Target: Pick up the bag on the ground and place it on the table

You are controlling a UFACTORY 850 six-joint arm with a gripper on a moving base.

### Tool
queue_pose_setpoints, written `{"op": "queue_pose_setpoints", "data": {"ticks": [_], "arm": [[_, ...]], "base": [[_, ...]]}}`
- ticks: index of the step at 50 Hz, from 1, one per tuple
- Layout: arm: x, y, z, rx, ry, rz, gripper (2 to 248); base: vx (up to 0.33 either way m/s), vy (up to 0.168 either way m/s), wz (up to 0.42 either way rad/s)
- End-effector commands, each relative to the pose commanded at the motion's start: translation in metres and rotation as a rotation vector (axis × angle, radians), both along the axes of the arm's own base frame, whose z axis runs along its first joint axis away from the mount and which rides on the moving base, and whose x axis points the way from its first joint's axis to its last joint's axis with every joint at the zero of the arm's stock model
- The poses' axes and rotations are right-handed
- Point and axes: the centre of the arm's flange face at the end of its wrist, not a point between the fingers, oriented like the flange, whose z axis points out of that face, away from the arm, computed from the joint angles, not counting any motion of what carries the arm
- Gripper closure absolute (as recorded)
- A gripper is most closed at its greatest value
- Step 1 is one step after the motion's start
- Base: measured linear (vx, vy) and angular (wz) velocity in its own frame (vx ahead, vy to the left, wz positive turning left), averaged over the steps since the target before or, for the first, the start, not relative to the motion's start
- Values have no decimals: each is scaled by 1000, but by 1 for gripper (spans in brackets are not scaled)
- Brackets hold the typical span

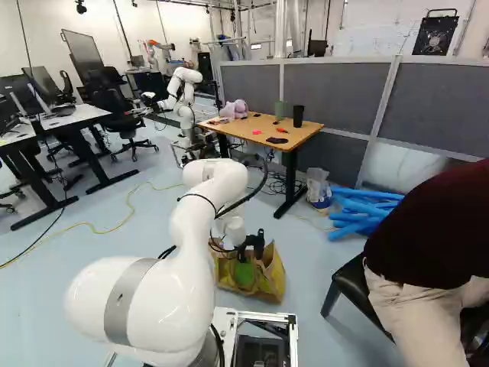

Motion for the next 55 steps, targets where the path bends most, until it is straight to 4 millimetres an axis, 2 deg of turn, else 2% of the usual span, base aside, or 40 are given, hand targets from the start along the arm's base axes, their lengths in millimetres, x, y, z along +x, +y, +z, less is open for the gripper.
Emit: {"op": "queue_pose_setpoints", "data": {"ticks": [55], "arm": [[-1, 0, 83, 0, -10, 2, 228]], "base": [[0, 0, 0]]}}
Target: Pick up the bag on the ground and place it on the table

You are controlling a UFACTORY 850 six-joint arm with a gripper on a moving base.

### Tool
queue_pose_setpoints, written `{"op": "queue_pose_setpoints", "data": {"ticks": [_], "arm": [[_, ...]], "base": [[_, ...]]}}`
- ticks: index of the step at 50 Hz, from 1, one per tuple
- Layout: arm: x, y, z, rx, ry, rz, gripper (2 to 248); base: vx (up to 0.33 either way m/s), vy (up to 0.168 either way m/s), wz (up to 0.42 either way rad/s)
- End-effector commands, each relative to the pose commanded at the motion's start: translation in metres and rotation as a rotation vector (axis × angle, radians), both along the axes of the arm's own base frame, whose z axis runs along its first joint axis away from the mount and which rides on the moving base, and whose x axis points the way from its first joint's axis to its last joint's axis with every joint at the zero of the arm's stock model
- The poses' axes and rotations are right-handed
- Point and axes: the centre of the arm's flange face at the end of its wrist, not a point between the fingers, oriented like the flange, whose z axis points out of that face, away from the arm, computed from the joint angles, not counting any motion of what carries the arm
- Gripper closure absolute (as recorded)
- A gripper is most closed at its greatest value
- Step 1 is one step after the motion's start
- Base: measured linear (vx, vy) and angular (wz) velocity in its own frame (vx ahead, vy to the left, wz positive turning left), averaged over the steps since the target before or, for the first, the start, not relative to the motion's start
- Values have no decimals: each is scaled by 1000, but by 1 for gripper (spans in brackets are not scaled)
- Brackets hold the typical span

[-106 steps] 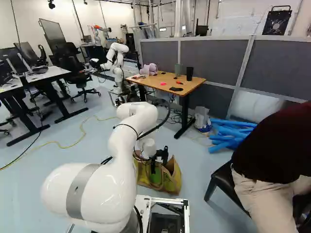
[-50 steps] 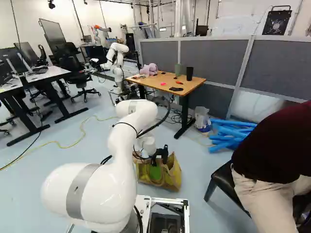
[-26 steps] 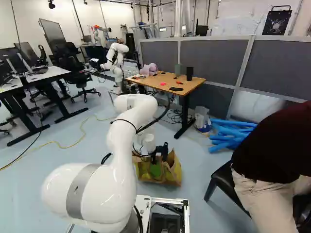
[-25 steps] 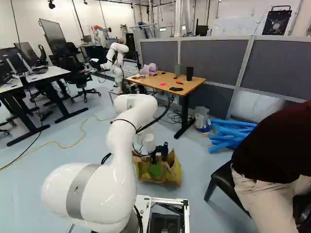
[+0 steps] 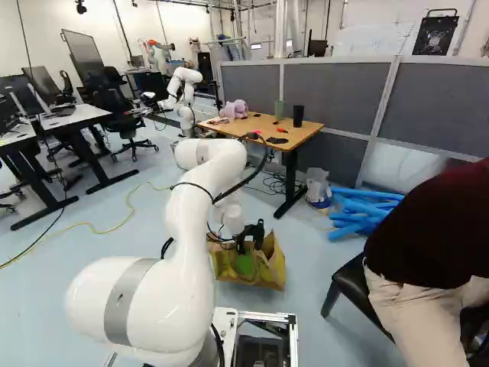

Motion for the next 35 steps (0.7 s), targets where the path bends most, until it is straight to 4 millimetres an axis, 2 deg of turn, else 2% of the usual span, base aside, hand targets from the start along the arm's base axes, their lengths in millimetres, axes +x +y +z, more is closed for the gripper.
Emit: {"op": "queue_pose_setpoints", "data": {"ticks": [35], "arm": [[-3, 0, 53, -26, -8, 333, 228]], "base": [[0, 0, 0]]}}
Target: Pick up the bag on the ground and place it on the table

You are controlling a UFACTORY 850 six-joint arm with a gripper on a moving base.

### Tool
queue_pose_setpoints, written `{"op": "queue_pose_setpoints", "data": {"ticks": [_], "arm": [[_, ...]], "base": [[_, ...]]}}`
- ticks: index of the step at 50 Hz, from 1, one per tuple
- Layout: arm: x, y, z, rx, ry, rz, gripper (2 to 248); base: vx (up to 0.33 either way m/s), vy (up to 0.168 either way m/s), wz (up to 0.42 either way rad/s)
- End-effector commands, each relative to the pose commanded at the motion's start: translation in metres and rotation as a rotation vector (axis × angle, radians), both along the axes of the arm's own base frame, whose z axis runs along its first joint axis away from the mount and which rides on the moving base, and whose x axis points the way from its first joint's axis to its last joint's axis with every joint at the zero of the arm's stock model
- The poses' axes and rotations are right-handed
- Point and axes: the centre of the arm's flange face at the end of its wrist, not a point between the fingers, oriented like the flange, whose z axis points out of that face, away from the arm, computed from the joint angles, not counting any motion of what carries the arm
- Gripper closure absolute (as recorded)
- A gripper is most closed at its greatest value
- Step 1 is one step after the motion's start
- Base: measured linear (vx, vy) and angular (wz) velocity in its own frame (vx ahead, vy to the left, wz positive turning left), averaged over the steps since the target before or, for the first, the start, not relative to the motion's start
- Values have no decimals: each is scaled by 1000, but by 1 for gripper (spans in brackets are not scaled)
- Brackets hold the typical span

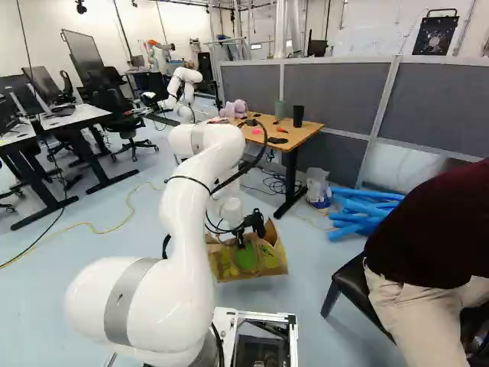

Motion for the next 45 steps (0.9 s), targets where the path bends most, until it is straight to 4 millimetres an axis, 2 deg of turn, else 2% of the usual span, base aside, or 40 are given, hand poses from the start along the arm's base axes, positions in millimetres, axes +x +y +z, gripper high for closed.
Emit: {"op": "queue_pose_setpoints", "data": {"ticks": [45], "arm": [[-7, 0, 68, -50, -22, 471, 228]], "base": [[0, 0, 0]]}}
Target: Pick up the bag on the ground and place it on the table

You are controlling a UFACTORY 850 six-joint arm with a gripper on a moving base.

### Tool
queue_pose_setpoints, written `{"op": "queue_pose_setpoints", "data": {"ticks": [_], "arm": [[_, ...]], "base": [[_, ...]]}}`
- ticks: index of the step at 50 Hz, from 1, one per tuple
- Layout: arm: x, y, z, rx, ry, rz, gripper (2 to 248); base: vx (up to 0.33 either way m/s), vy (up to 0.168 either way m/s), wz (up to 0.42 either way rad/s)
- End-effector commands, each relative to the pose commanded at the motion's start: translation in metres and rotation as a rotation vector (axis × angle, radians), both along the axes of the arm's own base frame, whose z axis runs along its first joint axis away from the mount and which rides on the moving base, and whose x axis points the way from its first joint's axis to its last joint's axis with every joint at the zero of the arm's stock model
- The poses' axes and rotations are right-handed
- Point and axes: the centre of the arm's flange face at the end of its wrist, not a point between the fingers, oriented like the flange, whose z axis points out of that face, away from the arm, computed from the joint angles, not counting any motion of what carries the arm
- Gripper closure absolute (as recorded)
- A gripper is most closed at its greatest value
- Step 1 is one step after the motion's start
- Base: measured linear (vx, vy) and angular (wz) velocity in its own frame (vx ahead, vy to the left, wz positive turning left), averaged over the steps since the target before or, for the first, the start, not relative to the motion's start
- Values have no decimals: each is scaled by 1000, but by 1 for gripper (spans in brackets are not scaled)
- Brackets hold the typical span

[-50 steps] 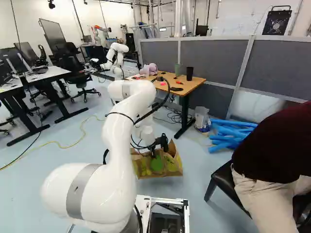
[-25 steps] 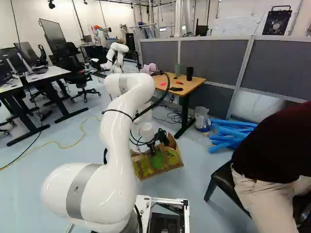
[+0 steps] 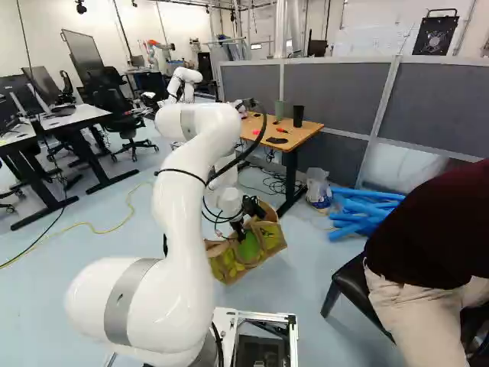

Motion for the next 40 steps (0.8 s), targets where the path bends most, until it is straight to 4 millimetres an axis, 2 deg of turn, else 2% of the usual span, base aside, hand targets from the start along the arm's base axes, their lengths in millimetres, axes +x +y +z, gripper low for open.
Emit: {"op": "queue_pose_setpoints", "data": {"ticks": [40], "arm": [[-10, 0, 60, -62, -32, 416, 228]], "base": [[0, 0, 0]]}}
